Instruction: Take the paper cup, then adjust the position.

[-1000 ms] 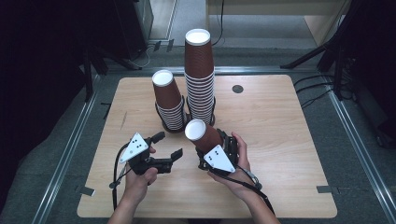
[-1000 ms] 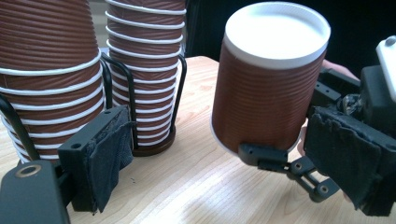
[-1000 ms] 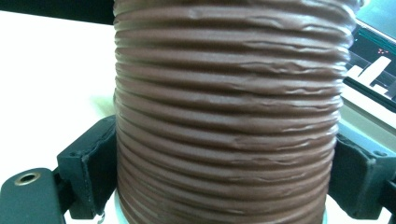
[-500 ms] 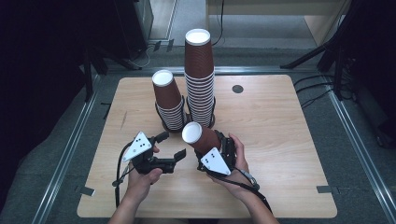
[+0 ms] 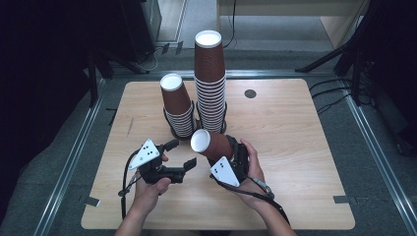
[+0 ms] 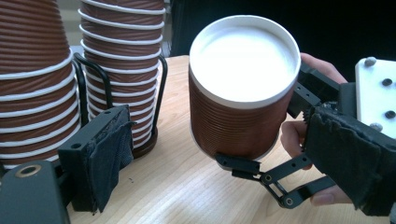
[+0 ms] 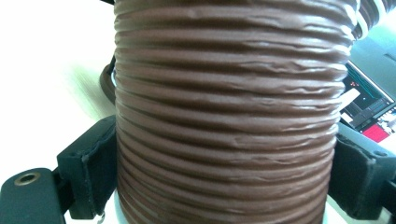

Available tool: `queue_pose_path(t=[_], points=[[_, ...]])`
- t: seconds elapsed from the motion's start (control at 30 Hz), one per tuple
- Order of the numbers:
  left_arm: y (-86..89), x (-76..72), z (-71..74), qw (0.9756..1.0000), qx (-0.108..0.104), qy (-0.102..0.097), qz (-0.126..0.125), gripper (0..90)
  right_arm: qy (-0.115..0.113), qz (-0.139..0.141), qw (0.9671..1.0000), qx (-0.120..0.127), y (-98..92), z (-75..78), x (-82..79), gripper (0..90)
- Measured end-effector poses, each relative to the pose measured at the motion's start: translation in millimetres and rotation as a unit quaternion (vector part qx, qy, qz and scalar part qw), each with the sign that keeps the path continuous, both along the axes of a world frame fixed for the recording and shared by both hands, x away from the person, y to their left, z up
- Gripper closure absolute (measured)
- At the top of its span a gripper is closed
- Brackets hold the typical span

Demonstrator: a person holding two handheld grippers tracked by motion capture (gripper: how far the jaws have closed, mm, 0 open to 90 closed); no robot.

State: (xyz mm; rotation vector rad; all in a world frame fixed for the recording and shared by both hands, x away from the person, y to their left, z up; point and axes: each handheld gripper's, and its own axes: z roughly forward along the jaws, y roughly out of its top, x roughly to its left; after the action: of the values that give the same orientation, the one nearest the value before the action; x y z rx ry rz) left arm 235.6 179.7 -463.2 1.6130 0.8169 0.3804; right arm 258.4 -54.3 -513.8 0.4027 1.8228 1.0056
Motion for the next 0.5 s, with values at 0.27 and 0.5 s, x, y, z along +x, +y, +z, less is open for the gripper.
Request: queue_pose_path(t=[0.27, 0.5], points=[[-1.7, 0.1, 0.0, 1.0000, 0.002, 0.001, -0.002, 8.2, -0.003, -0.002, 0.9999, -0.010, 0.2, -2.3, 0.4, 10.5], [-3.1, -0.6, 1.6, 1.0000, 0.001, 0.002, 0.002, 8.2, -0.023, 0.007, 0.9990, -0.037, 1.7, -3.1, -2.7, 10.4]])
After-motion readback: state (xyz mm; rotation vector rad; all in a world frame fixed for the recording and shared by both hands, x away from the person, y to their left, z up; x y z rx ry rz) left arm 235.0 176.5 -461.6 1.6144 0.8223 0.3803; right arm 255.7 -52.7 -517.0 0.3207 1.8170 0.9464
